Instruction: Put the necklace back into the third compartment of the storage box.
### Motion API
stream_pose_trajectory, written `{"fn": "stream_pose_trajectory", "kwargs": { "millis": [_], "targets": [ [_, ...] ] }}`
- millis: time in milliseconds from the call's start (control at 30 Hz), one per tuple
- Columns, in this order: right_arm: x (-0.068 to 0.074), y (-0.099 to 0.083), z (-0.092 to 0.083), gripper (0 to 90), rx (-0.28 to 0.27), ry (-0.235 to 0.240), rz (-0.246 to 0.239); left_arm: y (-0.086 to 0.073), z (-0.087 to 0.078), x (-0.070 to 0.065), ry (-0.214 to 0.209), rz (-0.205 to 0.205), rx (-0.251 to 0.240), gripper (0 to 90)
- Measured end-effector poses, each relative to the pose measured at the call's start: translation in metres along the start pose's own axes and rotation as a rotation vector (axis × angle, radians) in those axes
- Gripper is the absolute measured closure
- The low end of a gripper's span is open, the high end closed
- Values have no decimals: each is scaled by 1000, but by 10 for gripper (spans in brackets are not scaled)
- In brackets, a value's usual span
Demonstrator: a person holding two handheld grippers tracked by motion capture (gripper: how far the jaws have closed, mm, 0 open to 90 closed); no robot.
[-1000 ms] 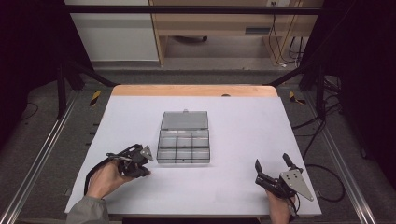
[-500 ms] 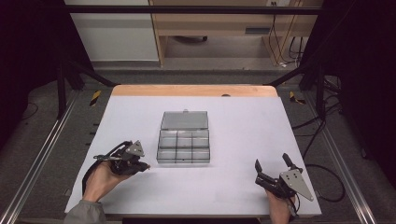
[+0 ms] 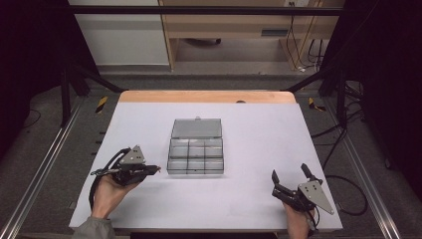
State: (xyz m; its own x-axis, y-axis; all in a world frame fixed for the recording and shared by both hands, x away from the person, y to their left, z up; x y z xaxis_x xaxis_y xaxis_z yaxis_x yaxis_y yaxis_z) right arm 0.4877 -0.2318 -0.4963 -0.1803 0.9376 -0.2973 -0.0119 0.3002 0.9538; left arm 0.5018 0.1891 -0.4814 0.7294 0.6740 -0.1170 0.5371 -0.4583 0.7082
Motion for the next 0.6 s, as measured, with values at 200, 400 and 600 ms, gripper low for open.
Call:
{"fn": "stream_pose_trajectory", "kwargs": {
  "millis": [200, 400, 600],
  "targets": [
    [0, 0, 0, 30, 0, 1, 1, 7, -4, -2, -7, -18, -81, 863],
    [0, 0, 0, 30, -1, 0, 2, 14, -8, -2, 6, -32, -172, 863],
    [0, 0, 0, 30, -2, -1, 3, 23, -16, -2, 36, -59, -265, 862]
  ]
}}
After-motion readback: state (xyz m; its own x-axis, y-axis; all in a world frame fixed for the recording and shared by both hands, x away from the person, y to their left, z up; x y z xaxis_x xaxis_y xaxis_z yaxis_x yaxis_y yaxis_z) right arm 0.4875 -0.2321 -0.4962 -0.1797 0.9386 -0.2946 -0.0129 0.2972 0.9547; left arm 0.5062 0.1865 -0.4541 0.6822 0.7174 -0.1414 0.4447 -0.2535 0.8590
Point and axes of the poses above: each handheld gripper's, and its own axes: z roughly forward along the jaws, y roughly out of its top, x roughly to its left, the point moved 10 cm from there along z, roughly forward along the jaws, and after that the axes turned 15 degrees about -z, right-handed, at the moved point
